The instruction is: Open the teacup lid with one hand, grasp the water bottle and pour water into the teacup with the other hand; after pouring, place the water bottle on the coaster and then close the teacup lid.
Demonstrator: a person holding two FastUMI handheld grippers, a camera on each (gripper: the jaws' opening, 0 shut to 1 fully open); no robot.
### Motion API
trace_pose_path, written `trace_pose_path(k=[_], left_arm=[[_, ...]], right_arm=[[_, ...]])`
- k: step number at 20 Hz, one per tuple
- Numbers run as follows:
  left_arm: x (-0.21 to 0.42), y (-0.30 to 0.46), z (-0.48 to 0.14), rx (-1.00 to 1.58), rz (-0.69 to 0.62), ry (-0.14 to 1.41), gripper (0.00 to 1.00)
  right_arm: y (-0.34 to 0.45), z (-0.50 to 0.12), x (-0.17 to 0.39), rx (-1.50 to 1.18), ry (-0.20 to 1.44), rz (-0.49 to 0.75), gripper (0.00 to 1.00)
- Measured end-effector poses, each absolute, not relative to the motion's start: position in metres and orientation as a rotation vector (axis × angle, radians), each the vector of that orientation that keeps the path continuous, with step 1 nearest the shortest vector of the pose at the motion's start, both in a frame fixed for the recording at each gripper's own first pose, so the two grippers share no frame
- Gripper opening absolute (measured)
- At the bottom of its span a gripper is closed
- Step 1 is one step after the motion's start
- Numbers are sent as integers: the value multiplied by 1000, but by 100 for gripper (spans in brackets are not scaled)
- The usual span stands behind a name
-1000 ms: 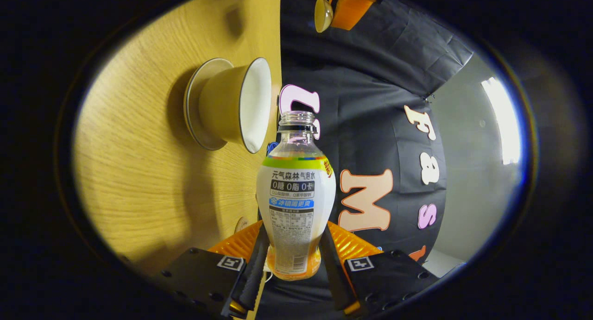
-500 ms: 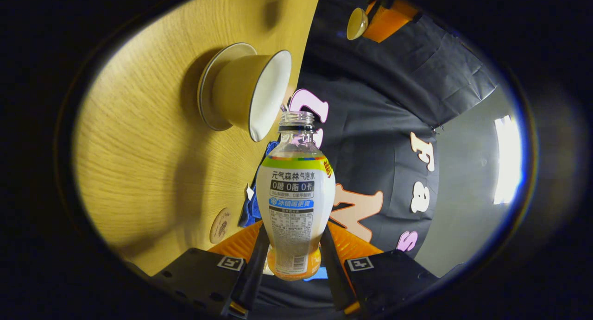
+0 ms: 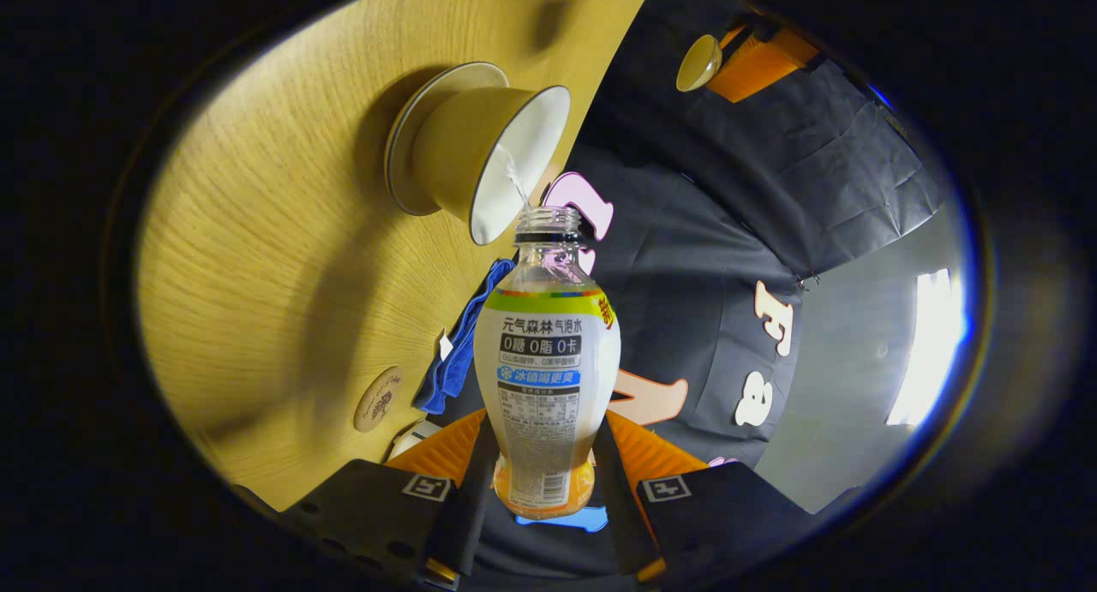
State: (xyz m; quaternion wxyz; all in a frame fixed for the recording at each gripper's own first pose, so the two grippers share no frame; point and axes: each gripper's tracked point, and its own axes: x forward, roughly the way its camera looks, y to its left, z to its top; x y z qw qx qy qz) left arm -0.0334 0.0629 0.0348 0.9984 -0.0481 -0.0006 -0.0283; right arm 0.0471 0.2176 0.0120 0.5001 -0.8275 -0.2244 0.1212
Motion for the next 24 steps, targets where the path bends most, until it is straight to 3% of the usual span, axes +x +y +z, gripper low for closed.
trace_pose_path(k=[15, 24], left_arm=[[-31, 55, 30, -114, -81, 19, 24], [-25, 43, 35, -86, -94, 21, 24]], right_arm=[[221, 8, 45, -2007, -508, 341, 65], [210, -13, 33, -1616, -357, 378, 65]])
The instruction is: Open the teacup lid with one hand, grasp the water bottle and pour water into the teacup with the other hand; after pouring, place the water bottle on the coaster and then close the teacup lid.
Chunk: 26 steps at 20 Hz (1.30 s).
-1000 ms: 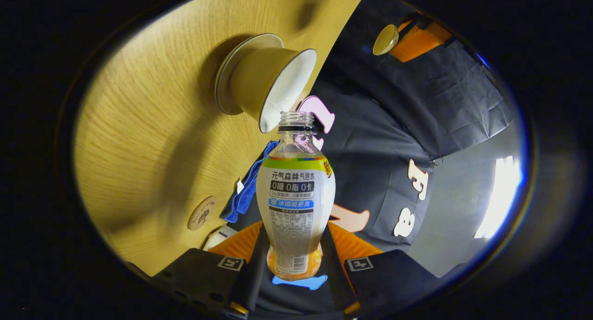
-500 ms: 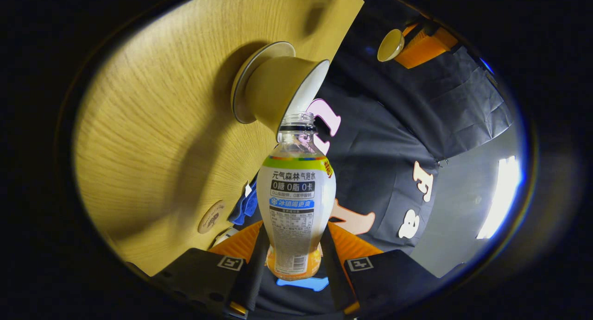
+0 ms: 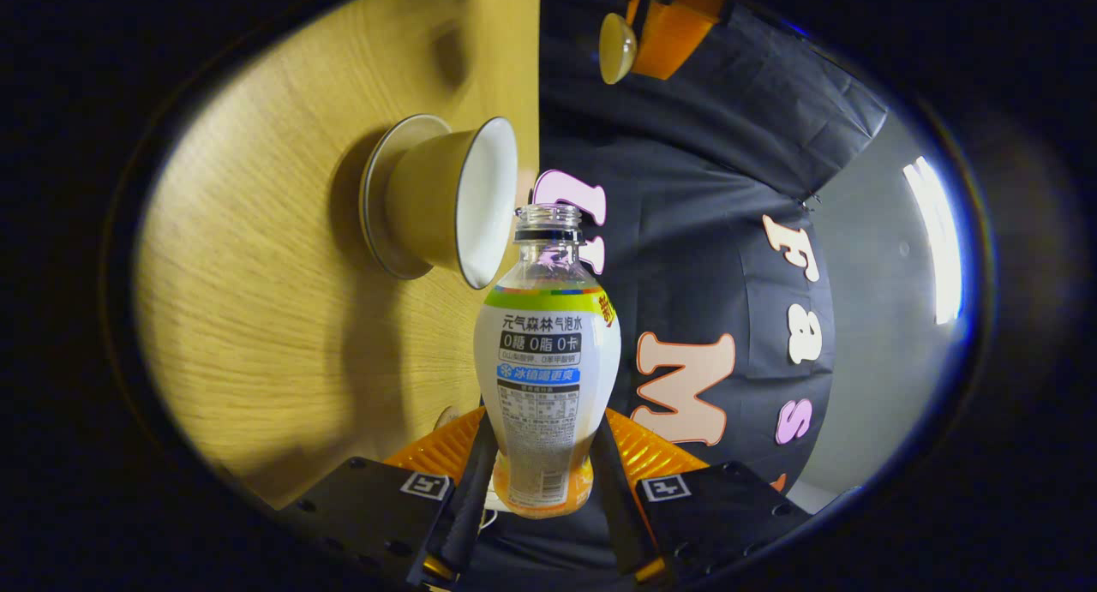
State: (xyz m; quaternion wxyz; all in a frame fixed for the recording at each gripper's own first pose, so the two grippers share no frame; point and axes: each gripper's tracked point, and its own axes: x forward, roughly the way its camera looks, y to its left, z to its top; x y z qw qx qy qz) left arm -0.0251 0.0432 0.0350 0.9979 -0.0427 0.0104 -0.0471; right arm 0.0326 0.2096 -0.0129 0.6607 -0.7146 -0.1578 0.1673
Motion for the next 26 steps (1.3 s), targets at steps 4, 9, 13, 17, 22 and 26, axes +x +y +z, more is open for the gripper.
trace_pose_path(k=[4, 9, 13, 17, 22, 26], left_arm=[[-21, 30, 38, -72, -113, 18, 24], [-20, 15, 45, -47, -136, 7, 24], [-22, 3, 47, -28, -155, -1, 24], [-23, -6, 45, -24, -174, 2, 23], [-23, -14, 42, -26, -190, 8, 24], [-22, -17, 40, -25, -198, 14, 24]], right_arm=[[206, -7, 32, -1439, -280, 394, 68], [198, -2, 33, -1189, -176, 411, 63], [195, -7, 32, -977, -99, 425, 63], [194, 0, 42, -800, -44, 423, 64], [190, 8, 65, -608, -15, 404, 64], [183, 7, 84, -487, 18, 381, 64]])
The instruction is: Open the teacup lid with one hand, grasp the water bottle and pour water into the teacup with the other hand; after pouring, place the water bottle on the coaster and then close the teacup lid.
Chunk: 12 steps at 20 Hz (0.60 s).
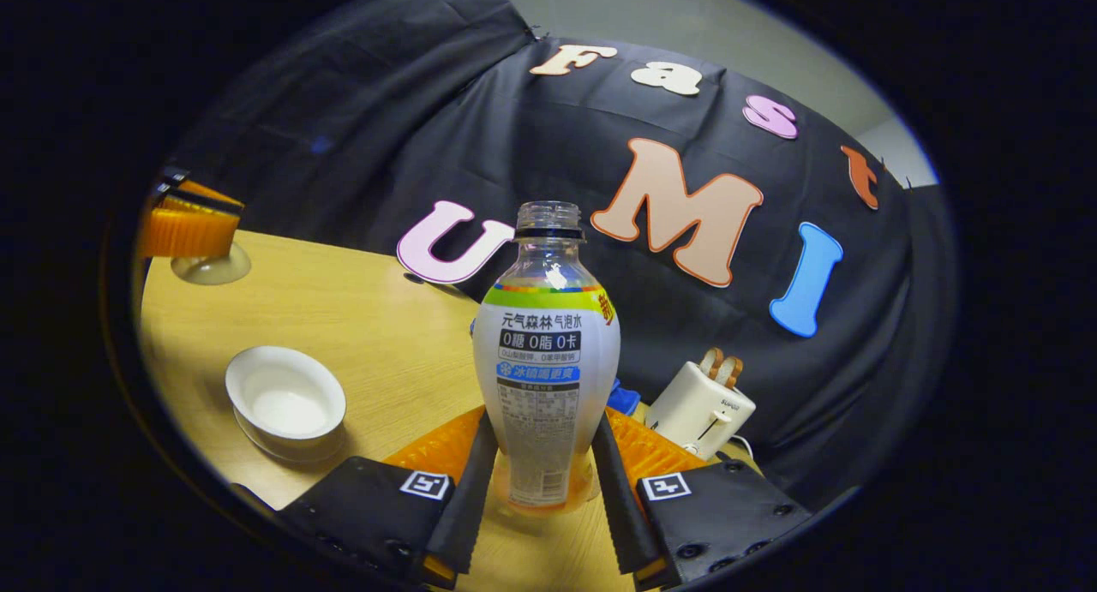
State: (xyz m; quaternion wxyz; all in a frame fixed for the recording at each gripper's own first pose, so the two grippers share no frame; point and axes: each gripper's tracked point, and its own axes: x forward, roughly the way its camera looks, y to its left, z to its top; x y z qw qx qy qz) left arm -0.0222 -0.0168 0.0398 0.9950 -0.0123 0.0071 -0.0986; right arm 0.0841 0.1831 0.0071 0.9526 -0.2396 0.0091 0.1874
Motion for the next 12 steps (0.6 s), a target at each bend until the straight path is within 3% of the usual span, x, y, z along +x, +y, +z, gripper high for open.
trace_pose_path(k=[4, 12], left_arm=[[-21, -16, 38, -26, -198, 18, 24], [-22, -16, 28, -38, -205, 42, 24]], right_arm=[[177, 6, 107, -385, 48, 363, 68], [156, 0, 158, -193, 99, 290, 67]])
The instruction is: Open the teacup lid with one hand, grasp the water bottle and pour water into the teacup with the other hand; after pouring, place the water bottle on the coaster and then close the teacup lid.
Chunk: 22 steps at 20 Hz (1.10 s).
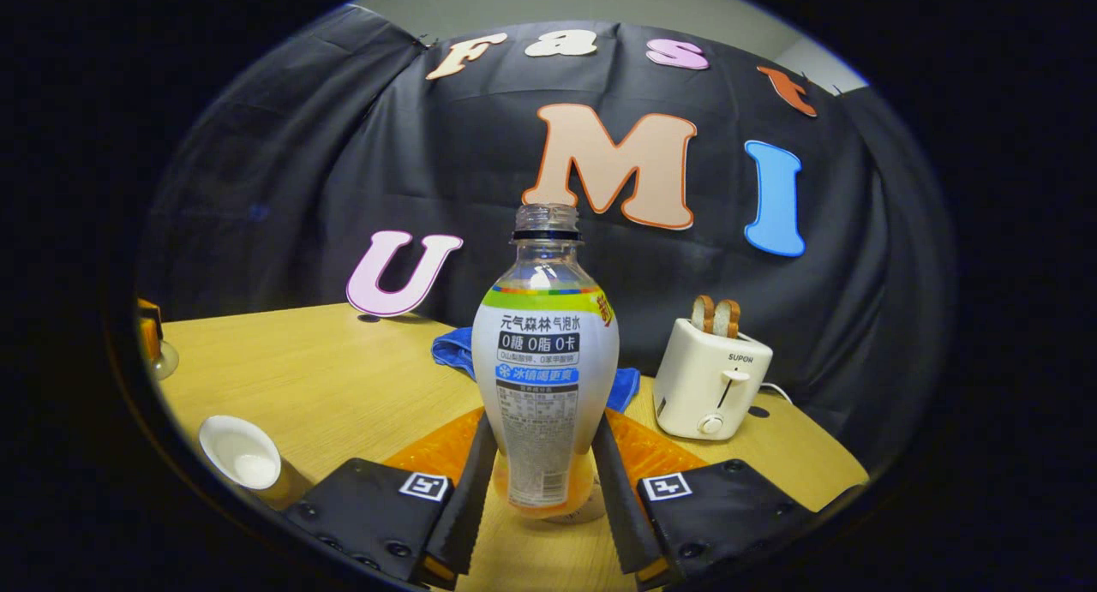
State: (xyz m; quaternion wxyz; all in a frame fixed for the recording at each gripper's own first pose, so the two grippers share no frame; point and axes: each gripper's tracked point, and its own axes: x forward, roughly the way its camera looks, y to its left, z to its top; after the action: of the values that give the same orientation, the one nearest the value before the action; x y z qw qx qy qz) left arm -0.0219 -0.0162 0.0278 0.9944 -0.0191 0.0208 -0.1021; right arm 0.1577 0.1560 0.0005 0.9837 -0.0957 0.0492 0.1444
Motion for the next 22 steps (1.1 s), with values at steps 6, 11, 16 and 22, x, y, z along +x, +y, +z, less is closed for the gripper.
trace_pose_path(k=[6, 11, 16, 22], left_arm=[[-22, -18, 24, -36, -210, 53, 24], [-22, -17, 23, -31, -203, 58, 24], [-21, -18, 21, -41, -208, 66, 24], [-22, -18, 22, -44, -219, 66, 24]], right_arm=[[136, -25, 193, -63, 182, 224, 69], [126, -31, 207, -37, 183, 190, 67], [122, -33, 209, -13, 199, 186, 68], [129, -36, 201, -63, 203, 207, 76]])
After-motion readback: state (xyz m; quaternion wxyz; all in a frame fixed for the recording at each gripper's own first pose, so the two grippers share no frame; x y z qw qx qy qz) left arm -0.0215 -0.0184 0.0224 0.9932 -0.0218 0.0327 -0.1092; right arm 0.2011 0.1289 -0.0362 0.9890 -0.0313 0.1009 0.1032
